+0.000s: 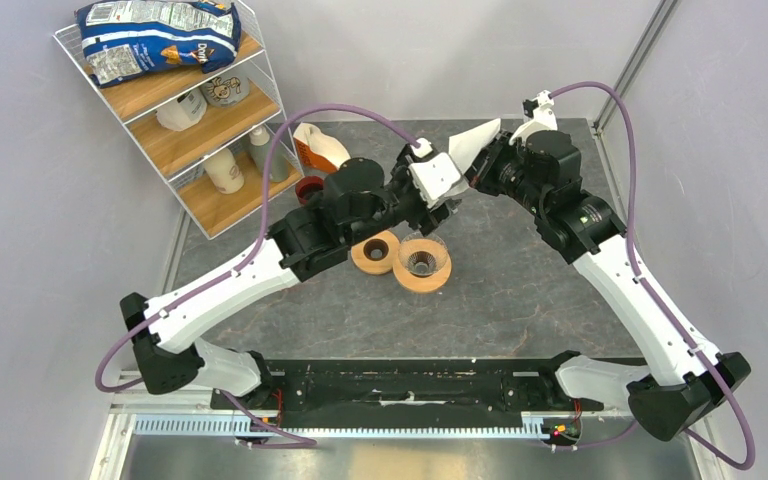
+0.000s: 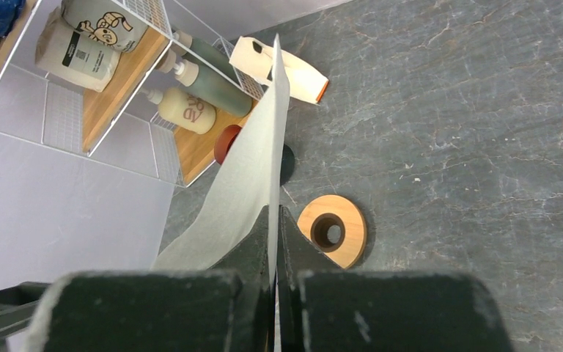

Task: Place the coffee filter in the dripper
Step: Adjust the coffee filter.

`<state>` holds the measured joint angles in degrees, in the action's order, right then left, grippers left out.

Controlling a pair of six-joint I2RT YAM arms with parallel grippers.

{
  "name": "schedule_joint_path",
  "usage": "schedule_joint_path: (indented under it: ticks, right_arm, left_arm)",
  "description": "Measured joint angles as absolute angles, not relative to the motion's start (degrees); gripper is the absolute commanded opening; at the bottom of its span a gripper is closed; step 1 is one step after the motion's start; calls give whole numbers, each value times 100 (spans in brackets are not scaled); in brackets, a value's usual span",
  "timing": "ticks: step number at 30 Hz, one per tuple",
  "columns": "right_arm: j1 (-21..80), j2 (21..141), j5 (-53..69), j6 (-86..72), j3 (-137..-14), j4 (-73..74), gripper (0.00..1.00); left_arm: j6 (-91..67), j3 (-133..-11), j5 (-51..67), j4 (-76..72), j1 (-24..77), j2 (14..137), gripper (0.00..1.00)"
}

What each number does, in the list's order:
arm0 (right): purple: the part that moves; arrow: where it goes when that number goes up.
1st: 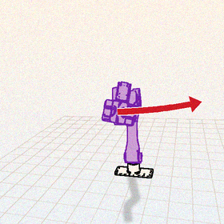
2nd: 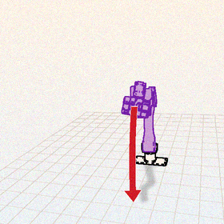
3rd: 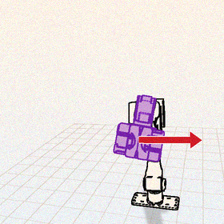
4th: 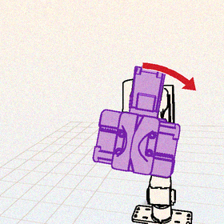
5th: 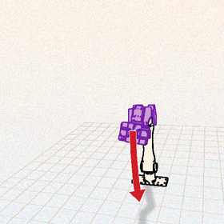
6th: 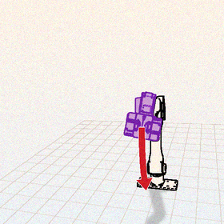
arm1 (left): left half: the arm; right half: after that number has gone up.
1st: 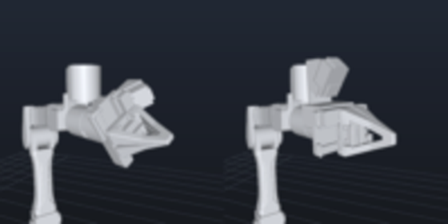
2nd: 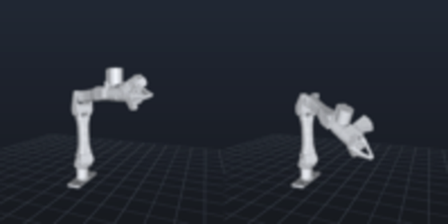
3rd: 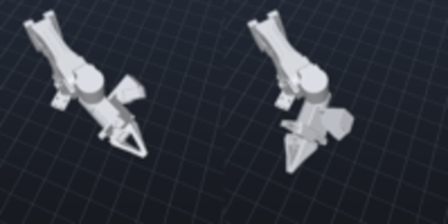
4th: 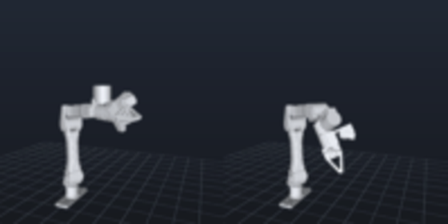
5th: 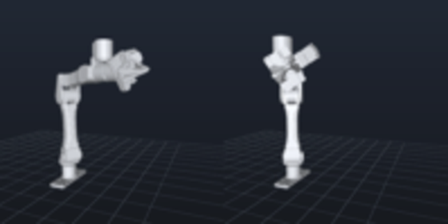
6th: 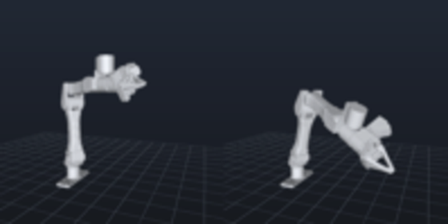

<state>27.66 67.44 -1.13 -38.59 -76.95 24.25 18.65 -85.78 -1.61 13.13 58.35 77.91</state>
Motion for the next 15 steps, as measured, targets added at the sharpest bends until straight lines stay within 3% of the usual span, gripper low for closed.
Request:
schedule_joint_path:
  ticks: [15]
  right_arm:
    - [2954,6726,-34,-3905,-7695,2401,0]
  left_arm:
    - [2353,-8938,-1525,993,5940,8392,41]
